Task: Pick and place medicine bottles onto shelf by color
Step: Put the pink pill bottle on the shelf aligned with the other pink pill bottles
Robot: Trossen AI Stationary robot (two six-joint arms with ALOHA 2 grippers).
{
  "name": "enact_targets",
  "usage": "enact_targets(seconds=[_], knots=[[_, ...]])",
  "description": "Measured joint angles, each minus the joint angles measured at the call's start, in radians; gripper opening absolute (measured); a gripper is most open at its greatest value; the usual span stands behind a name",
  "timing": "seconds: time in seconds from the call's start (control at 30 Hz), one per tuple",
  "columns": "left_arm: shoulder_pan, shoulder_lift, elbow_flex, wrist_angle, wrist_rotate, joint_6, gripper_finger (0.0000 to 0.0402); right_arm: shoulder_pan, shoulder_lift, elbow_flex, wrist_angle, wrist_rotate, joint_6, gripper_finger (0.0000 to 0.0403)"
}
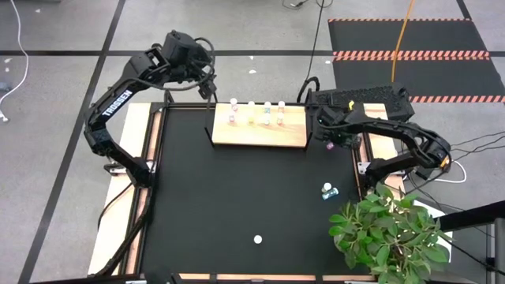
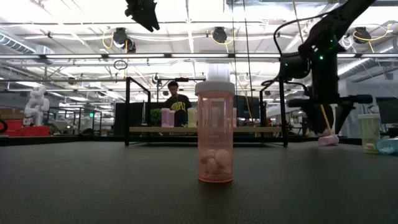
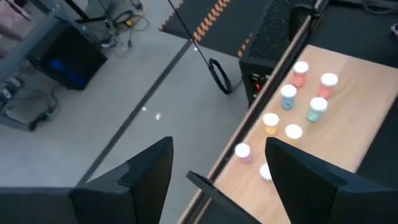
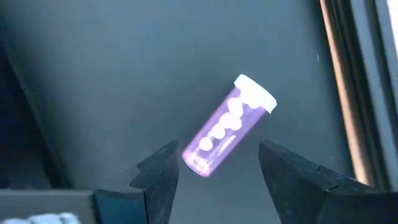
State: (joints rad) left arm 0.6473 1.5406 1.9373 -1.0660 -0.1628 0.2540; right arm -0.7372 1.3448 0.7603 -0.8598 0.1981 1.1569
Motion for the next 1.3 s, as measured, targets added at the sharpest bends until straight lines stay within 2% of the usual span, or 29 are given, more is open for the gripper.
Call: enact_targets(seconds=[0.3,0.47,0.57,0.77,0.9,1.07,1.3], knots=[[0.000,0.000,0.000,0.016,0.001,0.059,0.0257,-0.001,0.001,-0.120,0.105,-0.023,0.146,0.0212],[0.000,0.000,0.000,0.016,0.001,0.067,0.0257,0.000,-0.002,-0.168,0.160,-0.015,0.168,0.0205],[0.000,0.000,0.000,0.016,0.001,0.066,0.0257,0.000,-0.003,-0.171,0.160,-0.008,0.160,0.0178],[-0.001,0.000,0.000,0.016,0.001,0.041,0.0257,0.000,-0.046,-0.173,0.132,0.026,0.139,0.0096],[-0.003,0.000,0.000,0.015,0.001,0.009,0.0257,-0.001,-0.108,-0.178,0.100,0.043,0.113,0.0078],[-0.003,0.000,0.000,0.019,0.001,-0.014,0.0257,0.000,-0.233,-0.178,0.092,0.041,0.084,0.0096],[-0.009,0.037,0.000,0.055,0.080,-0.090,0.0257,0.005,-0.439,-0.176,0.192,0.044,-0.160,0.0101]])
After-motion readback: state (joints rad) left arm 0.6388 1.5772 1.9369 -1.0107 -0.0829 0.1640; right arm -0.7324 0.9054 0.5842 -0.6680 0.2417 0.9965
